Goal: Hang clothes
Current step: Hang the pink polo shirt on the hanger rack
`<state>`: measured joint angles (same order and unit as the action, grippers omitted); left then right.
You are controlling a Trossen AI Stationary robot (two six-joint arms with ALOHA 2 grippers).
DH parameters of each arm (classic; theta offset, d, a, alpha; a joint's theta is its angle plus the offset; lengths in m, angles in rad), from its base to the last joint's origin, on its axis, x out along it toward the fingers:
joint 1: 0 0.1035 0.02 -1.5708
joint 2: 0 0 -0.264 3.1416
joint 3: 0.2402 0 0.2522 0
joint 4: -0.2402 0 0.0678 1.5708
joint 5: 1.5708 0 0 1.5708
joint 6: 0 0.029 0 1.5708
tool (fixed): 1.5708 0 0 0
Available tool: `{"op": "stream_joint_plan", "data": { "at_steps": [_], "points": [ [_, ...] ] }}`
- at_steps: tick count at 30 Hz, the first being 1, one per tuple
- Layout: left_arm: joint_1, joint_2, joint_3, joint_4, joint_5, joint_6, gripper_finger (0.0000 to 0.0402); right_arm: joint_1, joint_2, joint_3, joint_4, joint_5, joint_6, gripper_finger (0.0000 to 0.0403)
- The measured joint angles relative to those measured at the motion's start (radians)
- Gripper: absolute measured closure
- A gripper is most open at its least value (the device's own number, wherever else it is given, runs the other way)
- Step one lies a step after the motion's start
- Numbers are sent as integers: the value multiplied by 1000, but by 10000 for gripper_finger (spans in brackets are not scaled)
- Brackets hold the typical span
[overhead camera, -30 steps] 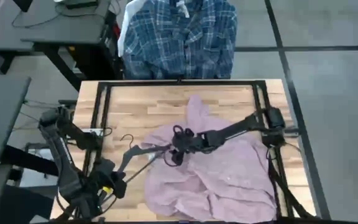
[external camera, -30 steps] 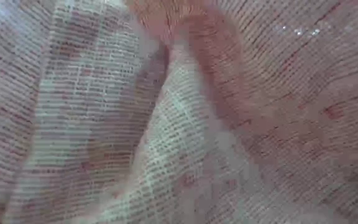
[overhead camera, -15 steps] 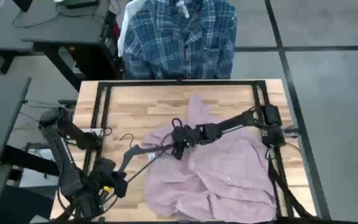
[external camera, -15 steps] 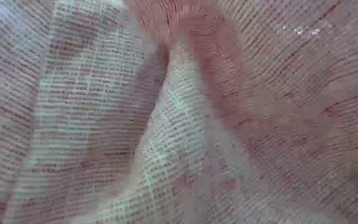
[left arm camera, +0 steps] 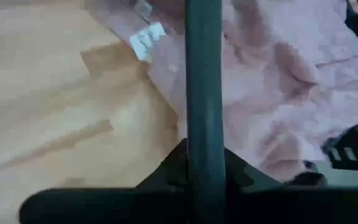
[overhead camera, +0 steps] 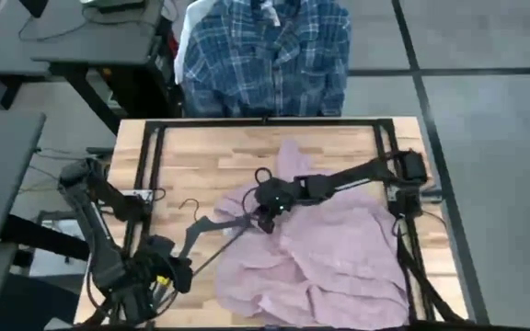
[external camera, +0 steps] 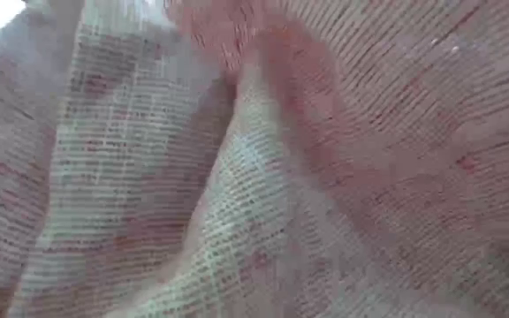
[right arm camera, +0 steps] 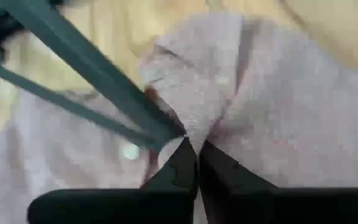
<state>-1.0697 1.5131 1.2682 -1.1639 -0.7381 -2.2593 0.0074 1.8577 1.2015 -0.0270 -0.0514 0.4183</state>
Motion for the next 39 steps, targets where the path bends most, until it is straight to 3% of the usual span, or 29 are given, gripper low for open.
{"op": "stream_joint_plan", "data": {
  "at_steps": [13, 26, 32, 39],
  "points": [
    [181, 6, -14, 22, -317, -8, 387, -1, -89, 0, -147, 5, -62, 403],
    [265, 52, -228, 597, -355, 134, 389, -31, -88, 42, -154, -6, -128, 403],
    [338, 102, -271, 878, -211, 357, 389, -29, -88, 61, -194, -33, -141, 403],
    [434, 126, -271, 852, -262, 383, 390, -5, -88, 61, -197, -58, -158, 403]
  ]
}}
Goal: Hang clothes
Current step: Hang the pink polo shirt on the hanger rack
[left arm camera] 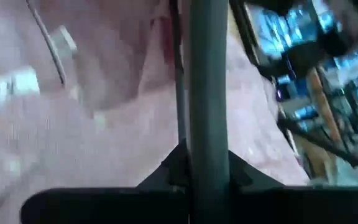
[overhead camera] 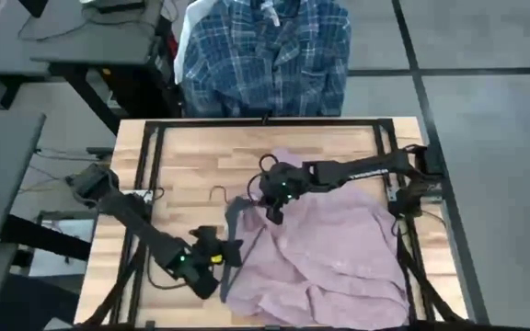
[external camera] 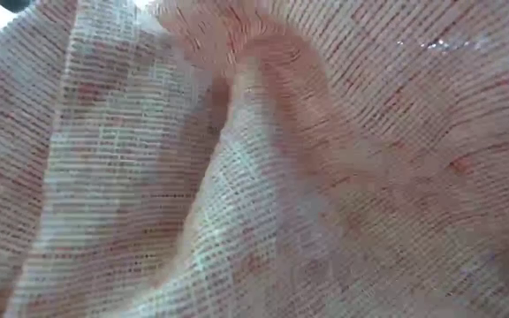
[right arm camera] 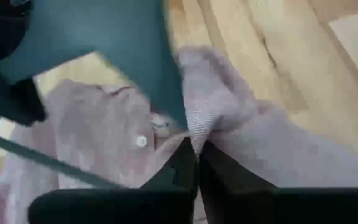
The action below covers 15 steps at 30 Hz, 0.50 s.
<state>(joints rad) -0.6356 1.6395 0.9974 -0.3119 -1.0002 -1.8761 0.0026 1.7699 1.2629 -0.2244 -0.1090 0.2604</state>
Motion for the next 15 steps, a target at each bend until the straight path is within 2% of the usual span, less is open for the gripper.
{"op": "stream_joint_plan", "data": {
  "at_steps": [4, 9, 15],
  "points": [
    [51, 9, 0, 5, -28, 41, 390, 16, 0, 0, 0, -1, 0, 403],
    [112, 46, 0, 137, -35, 159, 390, 30, 0, 0, -4, 0, 0, 403],
    [163, 114, -1, 371, 96, 396, 390, 28, 1, 0, -12, -3, -1, 403]
  ]
}}
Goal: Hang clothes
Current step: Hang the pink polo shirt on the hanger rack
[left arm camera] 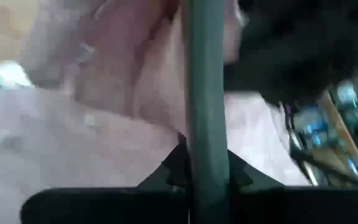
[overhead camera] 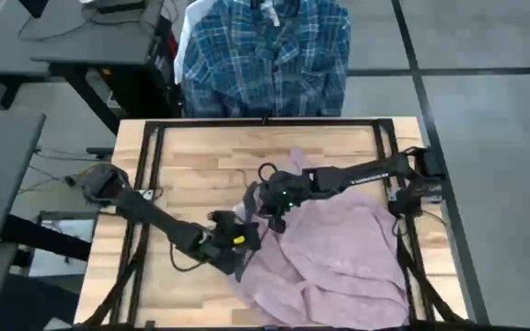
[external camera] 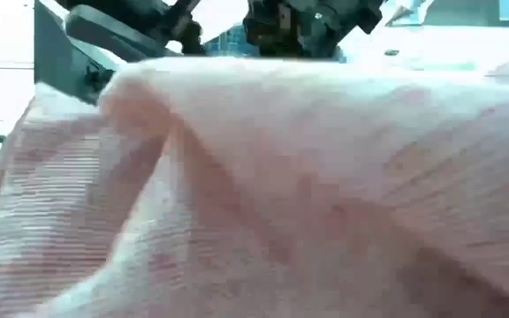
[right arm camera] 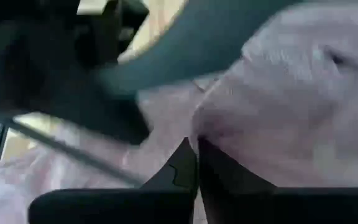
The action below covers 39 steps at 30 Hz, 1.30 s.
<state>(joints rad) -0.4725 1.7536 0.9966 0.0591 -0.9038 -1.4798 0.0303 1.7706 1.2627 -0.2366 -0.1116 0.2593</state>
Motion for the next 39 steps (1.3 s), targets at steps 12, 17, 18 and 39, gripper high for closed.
{"op": "stream_joint_plan", "data": {
  "at_steps": [12, 17, 18, 39],
  "points": [
    [53, 13, 0, 9, 34, 23, 378, -6, 1, -1, -59, 1, -17, 403],
    [72, 13, 0, 11, 111, 65, 354, -20, 1, -1, -101, -1, -17, 390],
    [78, 13, 0, 15, 145, 87, 345, -26, 1, -1, -108, -9, -17, 381],
    [233, -198, 0, -277, 626, 618, 238, -247, -199, 0, -272, -75, -111, 203]
  ]
}}
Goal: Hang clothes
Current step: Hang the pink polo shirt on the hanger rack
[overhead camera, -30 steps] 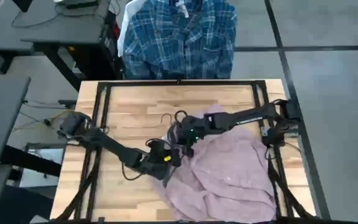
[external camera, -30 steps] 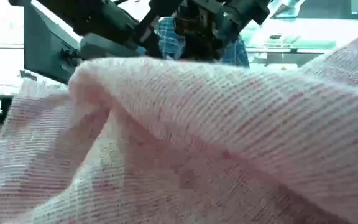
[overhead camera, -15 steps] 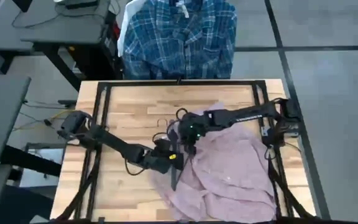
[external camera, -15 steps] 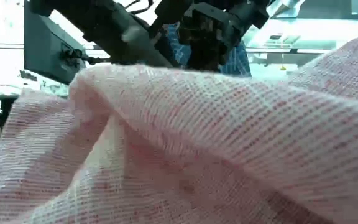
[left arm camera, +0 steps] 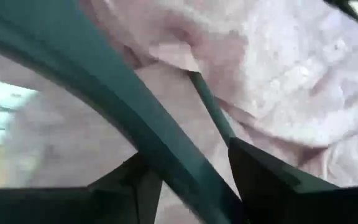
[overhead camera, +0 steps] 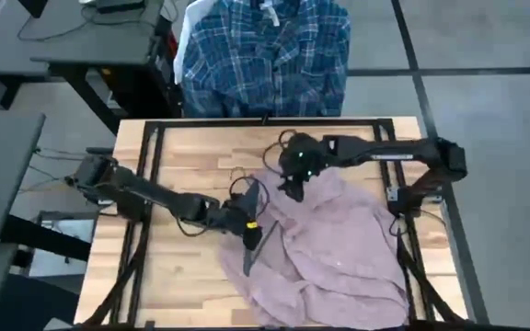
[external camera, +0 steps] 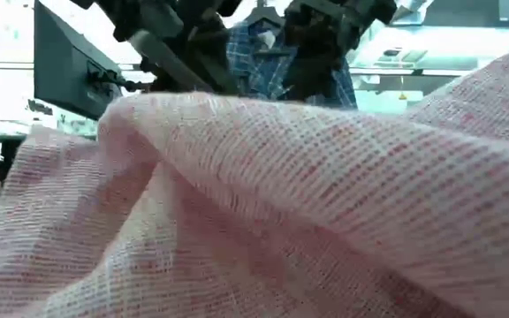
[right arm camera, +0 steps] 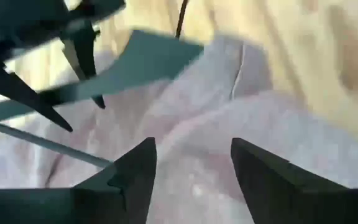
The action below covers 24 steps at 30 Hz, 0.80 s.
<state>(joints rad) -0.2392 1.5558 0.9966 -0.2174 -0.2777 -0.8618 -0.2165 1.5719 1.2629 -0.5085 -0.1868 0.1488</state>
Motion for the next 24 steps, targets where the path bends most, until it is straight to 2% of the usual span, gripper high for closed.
{"op": "stream_joint_plan", "data": {
  "at_steps": [4, 10, 14, 16, 19, 24],
  "points": [
    [40, -12, 0, -5, 85, 54, 237, -24, 16, 0, 3, 1, -37, 203],
    [62, -11, 0, -3, 90, 50, 237, -46, 62, -8, -34, -31, -268, 203],
    [62, -11, 0, -1, 90, 29, 237, -99, 71, -8, -7, -56, -390, 197],
    [62, -11, 0, -2, 90, 20, 237, -142, 78, -7, 17, -126, -409, 192],
    [60, -11, 0, 0, 89, 2, 237, -204, 126, -6, 20, -291, -417, 185],
    [60, -11, 0, 7, 89, -10, 237, -217, 240, -8, 61, -389, -518, 181]
  ]
}}
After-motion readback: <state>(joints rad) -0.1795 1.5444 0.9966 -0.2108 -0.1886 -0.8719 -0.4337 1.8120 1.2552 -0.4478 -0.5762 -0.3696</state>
